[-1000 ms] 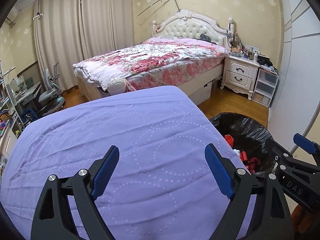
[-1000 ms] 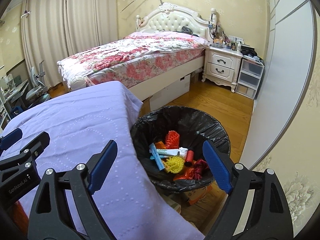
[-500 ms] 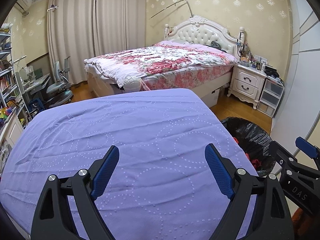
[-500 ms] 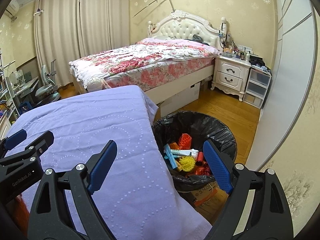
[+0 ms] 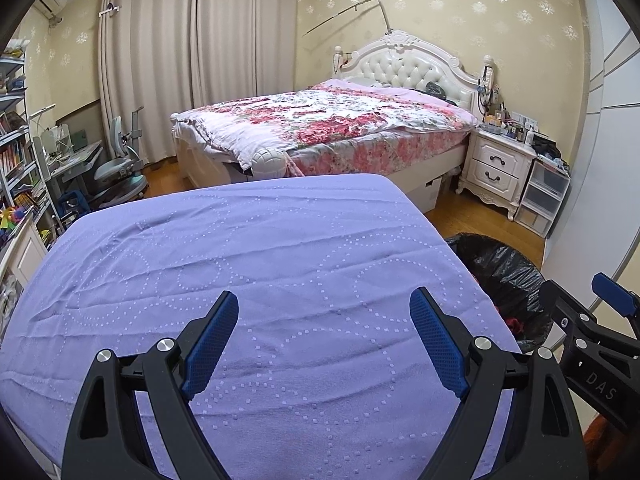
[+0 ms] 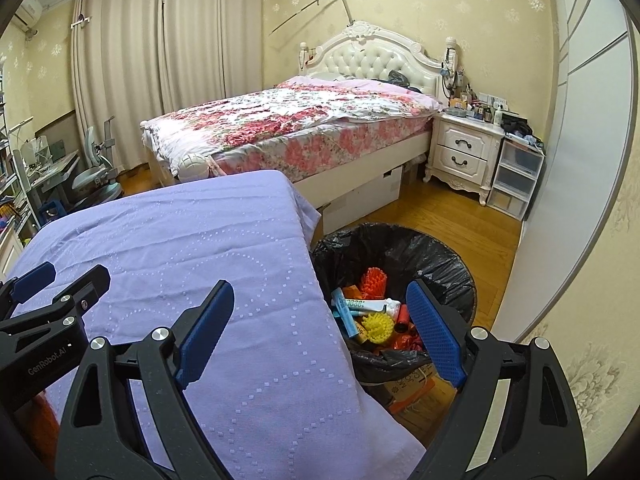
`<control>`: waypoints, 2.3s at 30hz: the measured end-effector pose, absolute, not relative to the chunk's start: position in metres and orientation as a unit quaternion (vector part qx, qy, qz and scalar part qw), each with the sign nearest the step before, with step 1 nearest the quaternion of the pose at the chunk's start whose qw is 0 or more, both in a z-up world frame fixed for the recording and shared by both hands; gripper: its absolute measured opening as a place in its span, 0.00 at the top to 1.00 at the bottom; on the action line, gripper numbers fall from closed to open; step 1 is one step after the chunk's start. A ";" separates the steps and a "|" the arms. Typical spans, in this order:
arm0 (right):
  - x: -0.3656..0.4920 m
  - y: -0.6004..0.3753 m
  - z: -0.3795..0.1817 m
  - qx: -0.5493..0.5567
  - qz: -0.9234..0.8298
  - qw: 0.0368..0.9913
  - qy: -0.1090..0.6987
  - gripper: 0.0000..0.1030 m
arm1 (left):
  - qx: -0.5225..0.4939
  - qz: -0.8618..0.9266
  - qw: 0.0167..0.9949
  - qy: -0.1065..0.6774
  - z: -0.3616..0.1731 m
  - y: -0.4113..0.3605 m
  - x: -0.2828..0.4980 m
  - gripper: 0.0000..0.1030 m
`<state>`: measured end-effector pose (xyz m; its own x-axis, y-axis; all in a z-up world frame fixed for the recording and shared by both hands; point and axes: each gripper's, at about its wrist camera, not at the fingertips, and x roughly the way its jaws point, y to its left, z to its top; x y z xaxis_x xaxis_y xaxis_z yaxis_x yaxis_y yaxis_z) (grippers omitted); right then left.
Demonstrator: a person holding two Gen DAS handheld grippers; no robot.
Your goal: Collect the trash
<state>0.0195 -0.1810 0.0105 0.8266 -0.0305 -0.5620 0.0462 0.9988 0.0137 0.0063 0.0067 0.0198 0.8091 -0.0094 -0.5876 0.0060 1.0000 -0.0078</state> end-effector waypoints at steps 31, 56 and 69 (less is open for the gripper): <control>0.020 -0.178 0.005 0.012 -0.019 0.955 0.296 0.17 | -0.003 -0.004 0.953 0.302 0.021 0.005 0.003 0.18; 0.021 -0.177 0.006 0.011 -0.019 0.955 0.297 0.17 | -0.014 -0.015 0.953 0.303 0.025 0.005 0.003 0.17; 0.018 -0.172 0.001 0.009 -0.015 0.954 0.299 0.17 | -0.001 0.016 0.956 0.293 0.022 0.009 0.004 0.17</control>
<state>0.0184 -0.1718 0.0012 0.8208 -0.0226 -0.5708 0.0332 0.9994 0.0083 0.0043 0.0091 0.0217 0.8278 0.0301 -0.5602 -0.0311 0.9995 0.0077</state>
